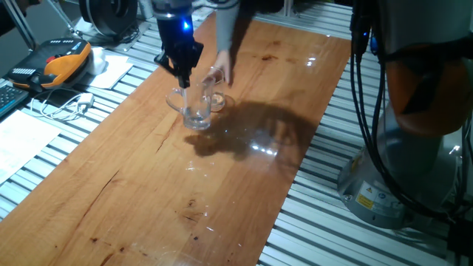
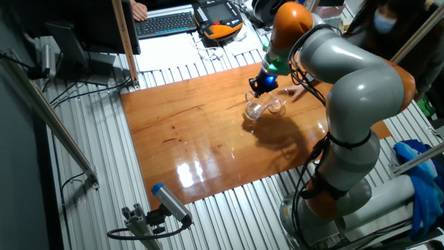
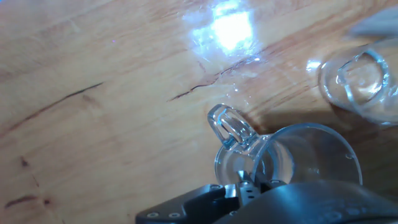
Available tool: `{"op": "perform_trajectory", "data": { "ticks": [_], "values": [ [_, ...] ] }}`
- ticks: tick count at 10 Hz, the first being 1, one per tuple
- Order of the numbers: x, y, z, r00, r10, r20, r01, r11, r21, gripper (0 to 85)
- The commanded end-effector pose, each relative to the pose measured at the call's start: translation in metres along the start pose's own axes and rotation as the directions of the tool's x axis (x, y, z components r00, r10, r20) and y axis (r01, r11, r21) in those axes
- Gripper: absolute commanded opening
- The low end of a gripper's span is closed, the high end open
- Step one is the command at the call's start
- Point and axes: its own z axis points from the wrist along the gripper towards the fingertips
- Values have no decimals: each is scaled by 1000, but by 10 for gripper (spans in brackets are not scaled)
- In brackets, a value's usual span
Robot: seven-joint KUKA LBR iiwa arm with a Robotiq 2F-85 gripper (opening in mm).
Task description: Pour the water from one cup into another empty cup
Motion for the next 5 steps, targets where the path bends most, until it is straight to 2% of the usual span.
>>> {"op": "perform_trajectory", "data": {
  "ticks": [1,2,4,5],
  "values": [
    [1,2,5,1000,-11,20,10,1000,30,0],
    [1,4,9,999,-18,36,16,998,62,0],
    [0,4,9,998,-45,51,39,991,125,0],
    [-1,5,10,998,-42,51,36,992,124,0]
  ]
}}
